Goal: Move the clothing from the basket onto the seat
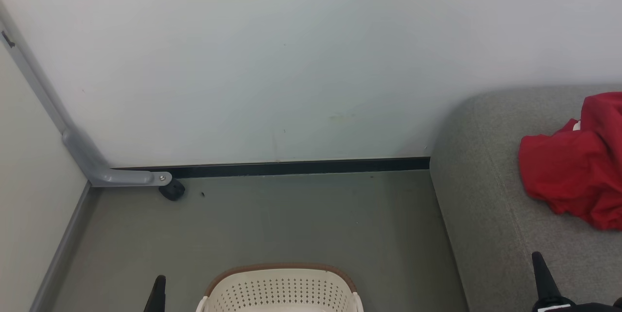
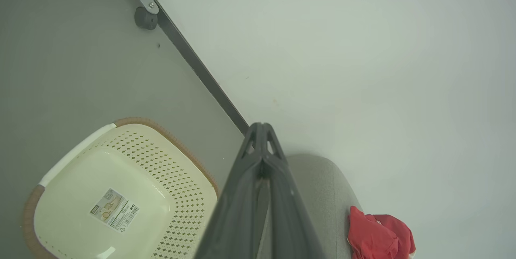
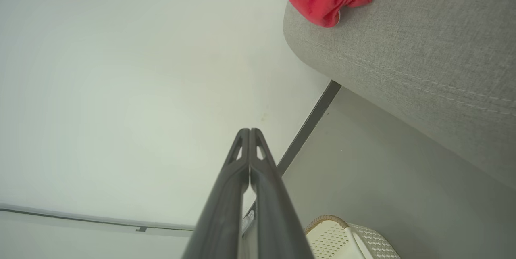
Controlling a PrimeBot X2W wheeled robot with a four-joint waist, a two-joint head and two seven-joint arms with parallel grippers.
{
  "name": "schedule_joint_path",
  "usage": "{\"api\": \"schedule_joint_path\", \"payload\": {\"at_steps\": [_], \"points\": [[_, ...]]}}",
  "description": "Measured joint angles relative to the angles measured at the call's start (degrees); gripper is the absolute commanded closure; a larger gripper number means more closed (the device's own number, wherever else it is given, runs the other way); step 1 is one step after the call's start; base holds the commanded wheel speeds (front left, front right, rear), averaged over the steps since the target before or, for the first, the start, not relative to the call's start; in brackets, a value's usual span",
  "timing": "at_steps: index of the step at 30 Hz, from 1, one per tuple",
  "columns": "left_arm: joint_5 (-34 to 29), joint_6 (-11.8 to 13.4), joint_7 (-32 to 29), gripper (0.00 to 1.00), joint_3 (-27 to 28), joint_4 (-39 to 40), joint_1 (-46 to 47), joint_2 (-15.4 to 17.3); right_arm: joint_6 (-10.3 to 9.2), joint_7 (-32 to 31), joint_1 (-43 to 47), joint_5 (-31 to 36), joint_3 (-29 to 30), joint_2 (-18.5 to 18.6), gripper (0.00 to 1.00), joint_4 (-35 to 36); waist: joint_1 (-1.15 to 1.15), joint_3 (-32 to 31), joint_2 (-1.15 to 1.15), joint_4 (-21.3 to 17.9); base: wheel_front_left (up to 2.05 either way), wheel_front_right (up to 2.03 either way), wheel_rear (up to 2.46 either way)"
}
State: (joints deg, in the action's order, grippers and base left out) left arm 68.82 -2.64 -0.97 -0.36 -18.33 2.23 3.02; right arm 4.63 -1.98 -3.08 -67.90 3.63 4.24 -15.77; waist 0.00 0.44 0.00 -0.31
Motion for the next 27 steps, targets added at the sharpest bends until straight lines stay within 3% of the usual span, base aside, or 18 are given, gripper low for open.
{"api": "schedule_joint_path", "payload": {"at_steps": [27], "points": [[20.8,-4.0,-5.1,1.00,5.0,0.5,1.5,-0.6,1.93,-4.1,-1.2,-21.7,3.9,-1.6,1.00,-1.3,0.00,-0.3,0.00,0.3,0.00,0.00,0.00]]}}
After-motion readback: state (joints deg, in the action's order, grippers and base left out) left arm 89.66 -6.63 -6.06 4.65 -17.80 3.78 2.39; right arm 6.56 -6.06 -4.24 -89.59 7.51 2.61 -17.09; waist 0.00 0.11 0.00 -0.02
